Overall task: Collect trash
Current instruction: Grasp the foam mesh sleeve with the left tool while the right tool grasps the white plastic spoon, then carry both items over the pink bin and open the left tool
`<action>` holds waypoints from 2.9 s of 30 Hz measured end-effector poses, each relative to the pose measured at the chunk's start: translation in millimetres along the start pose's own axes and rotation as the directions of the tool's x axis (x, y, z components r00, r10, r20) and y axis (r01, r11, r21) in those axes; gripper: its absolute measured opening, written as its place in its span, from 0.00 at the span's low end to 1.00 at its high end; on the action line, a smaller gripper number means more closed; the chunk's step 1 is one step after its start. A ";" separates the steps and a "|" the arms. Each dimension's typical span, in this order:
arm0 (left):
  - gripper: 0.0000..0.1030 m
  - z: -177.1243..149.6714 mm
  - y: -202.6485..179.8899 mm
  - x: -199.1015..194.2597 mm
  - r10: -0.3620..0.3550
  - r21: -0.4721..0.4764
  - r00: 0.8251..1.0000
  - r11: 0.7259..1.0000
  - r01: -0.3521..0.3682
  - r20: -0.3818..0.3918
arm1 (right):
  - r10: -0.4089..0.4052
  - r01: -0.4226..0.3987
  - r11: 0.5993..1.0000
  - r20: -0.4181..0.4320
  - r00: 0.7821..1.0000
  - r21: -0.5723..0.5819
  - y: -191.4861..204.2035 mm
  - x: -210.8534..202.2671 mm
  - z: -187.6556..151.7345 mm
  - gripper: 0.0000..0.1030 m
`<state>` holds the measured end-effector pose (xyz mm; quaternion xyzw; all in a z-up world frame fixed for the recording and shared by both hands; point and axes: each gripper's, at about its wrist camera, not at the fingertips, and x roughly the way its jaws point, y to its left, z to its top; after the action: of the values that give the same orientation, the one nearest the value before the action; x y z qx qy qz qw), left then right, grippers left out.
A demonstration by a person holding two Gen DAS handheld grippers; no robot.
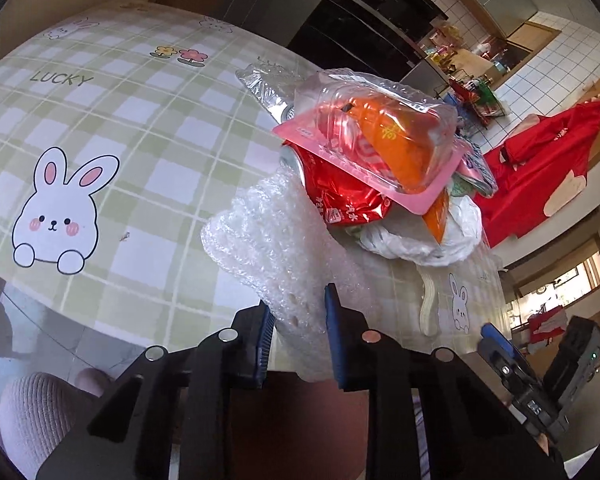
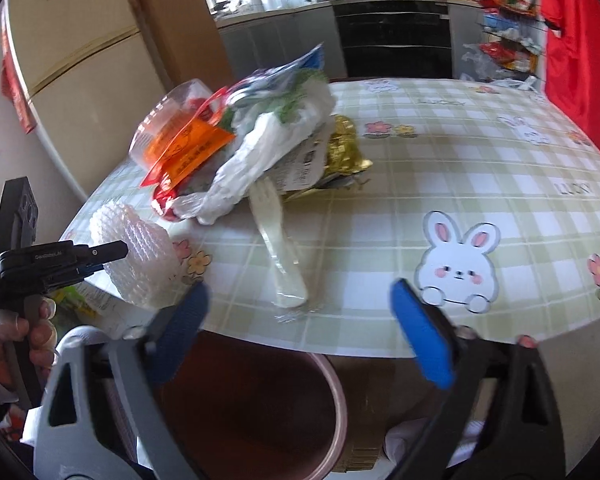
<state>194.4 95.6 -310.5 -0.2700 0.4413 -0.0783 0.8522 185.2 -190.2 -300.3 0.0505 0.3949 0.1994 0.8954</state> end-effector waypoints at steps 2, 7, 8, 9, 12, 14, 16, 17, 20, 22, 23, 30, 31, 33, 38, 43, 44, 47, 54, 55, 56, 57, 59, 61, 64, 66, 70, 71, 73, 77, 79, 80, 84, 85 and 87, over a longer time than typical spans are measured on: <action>0.23 -14.5 -0.1 -10.0 -0.037 -0.015 0.999 0.999 0.037 -0.011 | -0.005 0.004 0.999 -0.016 1.000 -0.035 5.3 10.1 3.0 0.68; 0.23 -40.8 -2.7 -23.3 -0.108 -0.023 0.994 0.994 0.107 -0.028 | 0.028 -0.028 0.998 -0.002 1.000 -0.059 11.8 35.2 15.9 0.50; 0.23 -44.0 -4.2 -25.9 -0.131 -0.023 0.991 0.991 0.130 -0.027 | 0.027 -0.027 0.997 -0.005 1.000 -0.065 13.3 41.0 18.6 0.46; 0.23 -46.3 -6.4 -28.5 -0.146 -0.017 0.989 0.989 0.145 -0.022 | 0.023 -0.023 0.997 -0.008 1.000 -0.071 14.5 47.1 21.4 0.45; 0.23 -49.2 -11.7 -34.3 -0.161 0.012 0.987 0.987 0.162 -0.006 | 0.008 -0.009 0.997 -0.010 1.000 -0.076 17.9 60.6 27.5 0.39; 0.23 -50.1 -13.9 -34.5 -0.166 0.014 0.986 0.986 0.166 -0.004 | 0.006 -0.007 0.999 -0.022 1.000 -0.051 16.6 68.6 29.4 0.35; 0.23 -51.3 -14.9 -34.1 -0.164 0.011 0.986 0.986 0.164 -0.007 | 0.005 -0.006 0.999 -0.030 1.000 -0.036 16.1 73.7 29.0 0.35; 0.23 -52.5 -14.4 -33.7 -0.156 0.010 0.988 0.988 0.156 -0.008 | 0.003 -0.004 0.999 -0.032 0.999 -0.038 16.4 75.5 28.6 0.35; 0.23 -52.8 -7.7 -32.4 -0.117 -0.013 0.993 0.993 0.117 -0.005 | -0.008 0.007 0.999 -0.035 0.999 -0.042 17.5 78.6 25.9 0.35; 0.23 -51.9 -2.1 -33.5 -0.094 -0.035 0.996 0.995 0.094 0.006 | -0.014 0.013 0.999 -0.034 0.999 -0.033 15.9 79.3 26.3 0.33; 0.23 -51.0 2.5 -36.2 -0.082 -0.045 0.997 0.996 0.082 0.016 | -0.015 0.014 0.999 -0.032 0.999 -0.029 16.3 77.9 25.1 0.27; 0.23 -49.8 7.2 -46.8 -0.058 -0.048 0.997 0.997 0.061 0.052 | -0.004 0.003 1.000 -0.041 0.999 -0.024 14.4 66.9 23.1 0.19; 0.23 -50.7 6.2 -47.2 -0.060 -0.044 0.997 0.997 0.062 0.049 | 0.009 -0.009 1.000 -0.036 0.999 -0.008 13.8 60.8 20.7 0.18; 0.23 -52.8 3.6 -47.4 -0.063 -0.037 0.997 0.997 0.065 0.043 | 0.009 -0.010 1.000 -0.037 0.999 -0.005 14.5 54.1 17.1 0.17; 0.23 -55.9 -2.7 -49.9 -0.072 -0.021 0.997 0.997 0.073 0.039 | 0.008 -0.008 1.000 -0.028 1.000 0.018 13.0 33.3 1.8 0.17; 0.23 -63.8 -14.3 -58.1 -0.075 0.016 0.996 0.997 0.074 0.043 | 0.041 -0.041 0.994 0.001 0.999 0.097 7.2 0.5 -17.1 0.17; 0.23 -65.7 -17.2 -60.5 -0.072 0.023 0.996 0.997 0.071 0.044 | 0.048 -0.049 0.994 0.010 0.999 0.100 8.1 -6.1 -19.8 0.17; 0.23 -69.9 -26.3 -68.8 -0.065 0.041 0.996 0.997 0.063 0.055 | 0.072 -0.076 0.993 0.047 0.996 0.090 13.7 -29.7 -29.6 0.17; 0.23 -79.2 -53.9 -88.6 -0.059 0.113 0.995 0.992 0.049 0.083 | 0.091 -0.103 0.992 0.141 0.986 0.080 16.4 -79.6 -38.9 0.17; 0.23 -80.6 -57.9 -89.7 -0.058 0.124 0.995 0.991 0.047 0.084 | 0.090 -0.103 0.991 0.151 0.984 0.081 15.7 -84.5 -39.4 0.17; 0.23 -82.0 -62.0 -90.3 -0.058 0.136 0.995 0.990 0.046 0.082 | 0.090 -0.105 0.991 0.163 0.982 0.084 14.8 -90.2 -40.1 0.17; 0.23 -83.4 -66.2 -90.7 -0.058 0.146 0.995 0.988 0.046 0.080 | 0.089 -0.105 0.991 0.172 0.981 0.086 14.5 -94.2 -40.7 0.17; 0.23 -86.2 -72.5 -90.1 -0.054 0.172 0.996 0.984 0.040 0.074 | 0.091 -0.110 0.990 0.184 0.979 0.094 12.9 -100.5 -41.8 0.17; 0.23 -89.2 -79.2 -86.9 -0.056 0.200 0.996 0.979 0.042 0.063 | 0.100 -0.123 0.986 0.193 0.976 0.111 9.8 -104.4 -42.5 0.17; 0.23 -93.8 -88.6 -78.4 -0.064 0.241 0.997 0.969 0.054 0.032 | 0.099 -0.127 0.984 0.203 0.974 0.127 5.4 -105.6 -41.7 0.17; 0.23 -96.9 -92.0 -70.3 -0.070 0.259 0.998 0.964 0.067 0.003 | 0.093 -0.121 0.984 0.201 0.975 0.132 2.1 -101.8 -41.3 0.17; 0.24 -102.0 -95.9 -52.5 -0.084 0.281 0.995 0.955 0.096 -0.056 | 0.095 -0.124 0.980 0.183 0.978 0.154 -1.8 -93.5 -42.3 0.17; 0.24 -103.2 -95.9 -47.2 -0.084 0.281 0.994 0.954 0.101 -0.073 | 0.096 -0.125 0.980 0.179 0.979 0.156 -2.6 -91.2 -42.4 0.17; 0.24 -106.2 -94.7 -38.3 -0.085 0.278 0.991 0.954 0.111 -0.103 | 0.094 -0.121 0.980 0.170 0.981 0.155 -2.3 -87.3 -42.4 0.17; 0.24 -110.7 -93.1 -20.2 -0.090 0.280 0.981 0.950 0.136 -0.172 | 0.092 -0.116 0.982 0.155 0.984 0.150 -0.9 -81.6 -41.9 0.17; 0.39 -113.2 -94.9 -10.4 -0.098 0.290 0.973 0.944 0.157 -0.209 | 0.092 -0.114 0.983 0.148 0.985 0.146 0.3 -79.0 -41.4 0.17; 0.63 -113.1 -94.7 -4.5 -0.099 0.288 0.968 0.943 0.165 -0.230 | 0.092 -0.113 0.983 0.145 0.985 0.145 0.9 -77.9 -40.9 0.17; 0.82 -102.5 -74.2 -6.0 -0.115 0.196 0.977 0.969 0.151 -0.180 | 0.093 -0.110 0.986 0.134 0.987 0.129 5.1 -75.3 -39.6 0.17; 0.86 -97.1 -66.4 -11.1 -0.105 0.165 0.983 0.978 0.129 -0.147 | 0.092 -0.108 0.987 0.130 0.987 0.122 6.4 -74.6 -39.5 0.17; 0.89 -85.4 -49.3 -26.1 -0.077 0.103 0.995 0.991 0.083 -0.058 | 0.094 -0.107 0.989 0.122 0.988 0.106 9.7 -73.0 -39.1 0.17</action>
<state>116.1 30.4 -305.6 -0.2399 0.4482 -0.1427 0.8492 109.2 -212.9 -274.5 0.1323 0.3495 0.2183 0.9015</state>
